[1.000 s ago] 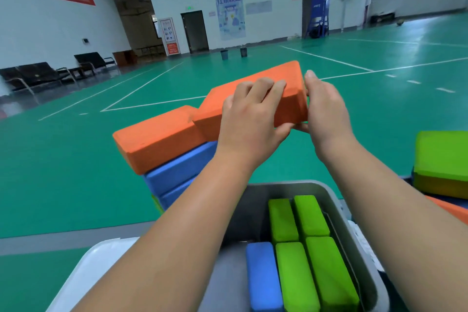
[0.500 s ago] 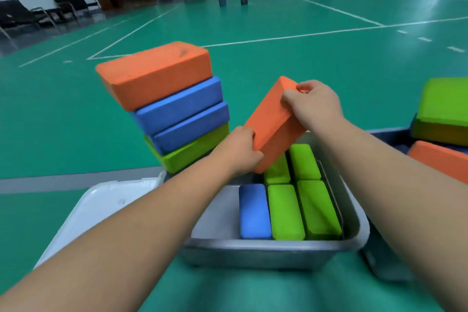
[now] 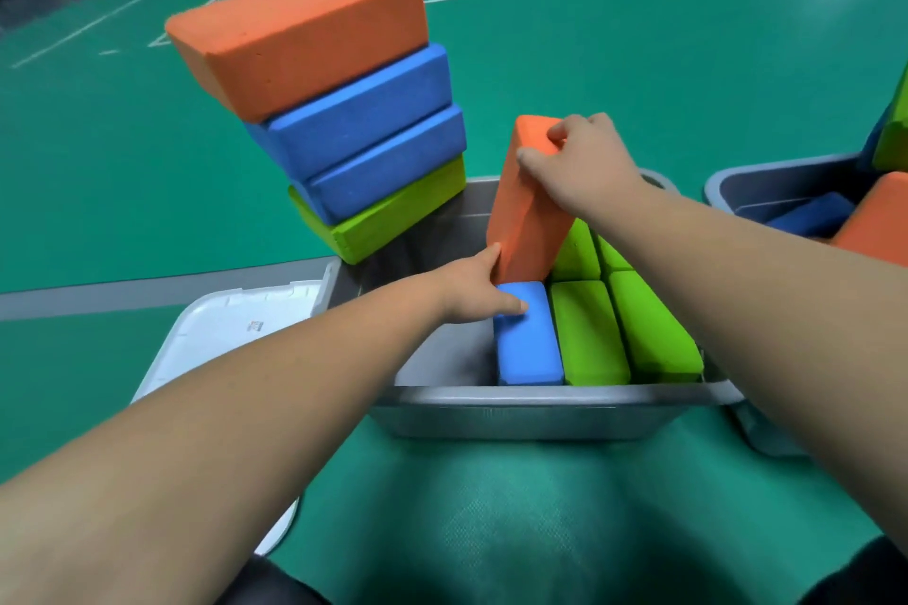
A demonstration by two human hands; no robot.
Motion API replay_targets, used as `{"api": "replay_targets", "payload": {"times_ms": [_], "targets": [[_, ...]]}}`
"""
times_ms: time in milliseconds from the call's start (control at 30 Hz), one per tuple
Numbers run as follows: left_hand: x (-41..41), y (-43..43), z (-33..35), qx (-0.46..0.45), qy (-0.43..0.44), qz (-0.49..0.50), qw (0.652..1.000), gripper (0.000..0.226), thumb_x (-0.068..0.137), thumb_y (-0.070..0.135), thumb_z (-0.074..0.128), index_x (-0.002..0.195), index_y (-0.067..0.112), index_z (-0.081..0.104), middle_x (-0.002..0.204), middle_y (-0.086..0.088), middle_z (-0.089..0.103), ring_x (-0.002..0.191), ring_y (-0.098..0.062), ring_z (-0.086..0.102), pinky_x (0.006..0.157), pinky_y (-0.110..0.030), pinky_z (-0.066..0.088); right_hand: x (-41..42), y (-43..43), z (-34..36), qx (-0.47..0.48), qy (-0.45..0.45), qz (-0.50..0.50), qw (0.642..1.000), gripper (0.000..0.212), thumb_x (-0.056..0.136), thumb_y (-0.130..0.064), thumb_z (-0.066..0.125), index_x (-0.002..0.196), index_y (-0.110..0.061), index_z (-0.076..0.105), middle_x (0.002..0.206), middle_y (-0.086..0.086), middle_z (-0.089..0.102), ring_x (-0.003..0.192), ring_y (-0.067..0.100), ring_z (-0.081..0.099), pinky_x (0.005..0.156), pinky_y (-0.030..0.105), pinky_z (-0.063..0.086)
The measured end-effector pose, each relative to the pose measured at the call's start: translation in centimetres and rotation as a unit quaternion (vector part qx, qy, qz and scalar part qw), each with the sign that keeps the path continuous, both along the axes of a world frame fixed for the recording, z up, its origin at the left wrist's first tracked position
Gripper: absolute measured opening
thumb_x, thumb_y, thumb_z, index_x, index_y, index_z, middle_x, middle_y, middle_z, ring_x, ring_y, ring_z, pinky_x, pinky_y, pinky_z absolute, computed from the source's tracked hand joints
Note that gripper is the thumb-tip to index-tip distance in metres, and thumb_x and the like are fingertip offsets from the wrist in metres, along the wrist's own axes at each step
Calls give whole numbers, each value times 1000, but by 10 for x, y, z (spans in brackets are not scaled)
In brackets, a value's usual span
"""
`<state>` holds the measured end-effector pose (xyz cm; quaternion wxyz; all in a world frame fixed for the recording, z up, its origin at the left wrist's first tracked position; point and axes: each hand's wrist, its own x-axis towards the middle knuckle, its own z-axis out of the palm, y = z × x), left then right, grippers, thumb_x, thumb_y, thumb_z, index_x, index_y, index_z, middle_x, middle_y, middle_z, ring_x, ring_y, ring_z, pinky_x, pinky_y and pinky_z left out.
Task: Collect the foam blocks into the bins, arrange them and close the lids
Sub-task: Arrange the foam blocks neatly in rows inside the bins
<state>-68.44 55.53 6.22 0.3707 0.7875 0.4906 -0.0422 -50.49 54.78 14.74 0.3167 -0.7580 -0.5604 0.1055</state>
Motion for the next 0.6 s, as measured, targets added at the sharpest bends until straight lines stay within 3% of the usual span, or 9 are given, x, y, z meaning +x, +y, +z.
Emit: {"api": "replay_targets", "payload": {"times_ms": [67,167,300,467,600], "targets": [[0,1,-5,-22,-36,3,999,92,87,40,81,162,25,31,154,5,53,138,-15,53,118,-36,40,-6,1,-1,-19,-57,48,997,52,93,-51,56,124,-11,69,136,21,53,126,33,53,110,37,41],[0,3,-11,-20,-34,10,999,79,86,41,82,155,32,46,143,8,62,127,-15,61,111,-33,46,-10,0,-7,-37,-133,128,982,47,102,-38,48,129,-5,66,145,21,50,134,33,49,114,39,39],[1,5,-17,-64,-21,31,997,58,87,48,78,141,36,59,129,6,66,101,-17,62,77,-29,52,-7,2,-17,-77,-178,143,971,41,103,-34,46,124,-5,66,134,19,53,127,33,52,110,41,42],[0,10,-27,-187,-15,59,981,60,85,54,79,138,33,59,139,5,61,119,-19,62,101,-42,54,-2,1,-30,-127,-210,154,957,46,101,-45,54,132,-11,62,126,14,48,107,37,61,96,43,49],[-2,13,-37,-261,-36,75,962,67,82,55,82,141,40,57,150,13,51,121,-20,62,105,-42,51,-3,5,-35,-162,-238,160,944,48,99,-51,55,132,-18,62,127,12,50,114,38,58,98,49,50]]}}
